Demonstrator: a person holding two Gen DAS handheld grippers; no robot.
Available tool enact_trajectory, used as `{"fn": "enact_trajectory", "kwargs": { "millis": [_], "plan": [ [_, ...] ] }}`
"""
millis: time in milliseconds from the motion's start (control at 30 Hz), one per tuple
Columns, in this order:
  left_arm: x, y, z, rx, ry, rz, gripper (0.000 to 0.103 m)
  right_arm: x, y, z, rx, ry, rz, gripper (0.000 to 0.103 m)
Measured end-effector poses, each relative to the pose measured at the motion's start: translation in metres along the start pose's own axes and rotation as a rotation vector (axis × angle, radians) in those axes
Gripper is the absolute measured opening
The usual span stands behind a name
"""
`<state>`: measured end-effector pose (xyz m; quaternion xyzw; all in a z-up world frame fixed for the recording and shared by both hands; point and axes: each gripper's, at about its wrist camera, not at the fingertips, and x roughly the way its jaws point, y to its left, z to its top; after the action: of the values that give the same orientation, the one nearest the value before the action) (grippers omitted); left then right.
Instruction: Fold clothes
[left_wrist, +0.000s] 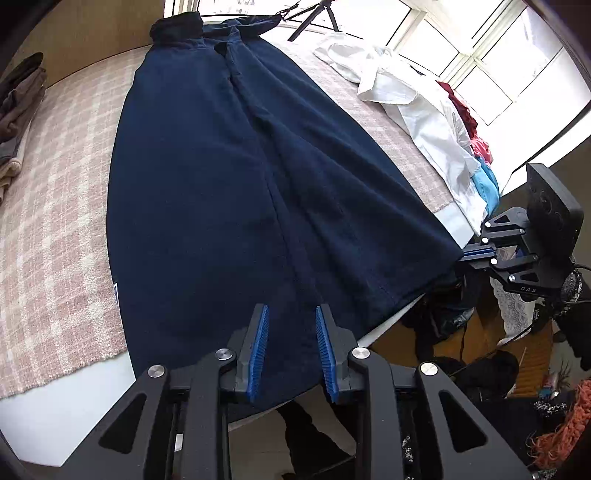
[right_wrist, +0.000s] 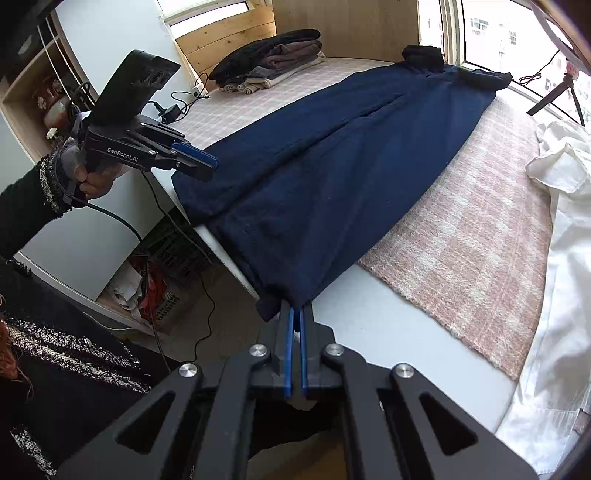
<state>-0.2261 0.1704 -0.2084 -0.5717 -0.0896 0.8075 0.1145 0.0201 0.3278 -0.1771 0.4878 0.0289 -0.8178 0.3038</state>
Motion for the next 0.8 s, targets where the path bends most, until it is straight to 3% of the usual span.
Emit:
{"fn": "enact_trajectory", "kwargs": {
  "millis": [167, 267, 333, 467, 500, 633, 700, 733, 767, 800],
  "plan": [
    [0.011, 0.019, -0.007, -0.035, 0.031, 0.015, 0.025, 0.004, 0.007, -0.01, -0.046, 0.033, -0.022, 0.003],
    [0.01, 0.021, -0.011, -0.05, 0.038, 0.019, 0.025, -0.008, 0.0, -0.01, 0.008, -0.015, -0.001, 0.002],
    [0.008, 0.019, -0.011, -0.078, 0.034, 0.005, 0.024, 0.006, 0.002, -0.009, -0.005, 0.02, -0.002, 0.002],
    [-0.001, -0.014, -0.007, -0.073, -0.014, -0.139, 0.032, 0.007, 0.01, -0.009, -0.046, 0.044, -0.026, 0.002],
    [0.003, -0.024, -0.006, -0.054, -0.009, -0.151, 0.036, 0.002, 0.007, -0.008, -0.029, 0.028, -0.016, 0.002],
    [0.029, -0.048, 0.001, -0.012, 0.03, -0.13, 0.036, 0.003, 0.005, -0.01, -0.043, 0.048, -0.041, 0.002],
    [0.039, -0.052, 0.004, -0.027, 0.04, -0.155, 0.032, 0.005, 0.004, -0.012, -0.04, 0.058, -0.044, 0.002],
    [0.044, -0.057, 0.004, -0.013, 0.044, -0.146, 0.01, 0.005, 0.004, -0.012, -0.035, 0.055, -0.038, 0.002],
    [0.048, -0.061, 0.004, 0.005, 0.055, -0.13, 0.002, 0.004, 0.005, -0.011, -0.033, 0.055, -0.035, 0.002],
    [0.047, -0.065, 0.002, 0.02, 0.06, -0.13, 0.002, 0.002, 0.006, -0.011, -0.036, 0.055, -0.034, 0.002]
  ]
}}
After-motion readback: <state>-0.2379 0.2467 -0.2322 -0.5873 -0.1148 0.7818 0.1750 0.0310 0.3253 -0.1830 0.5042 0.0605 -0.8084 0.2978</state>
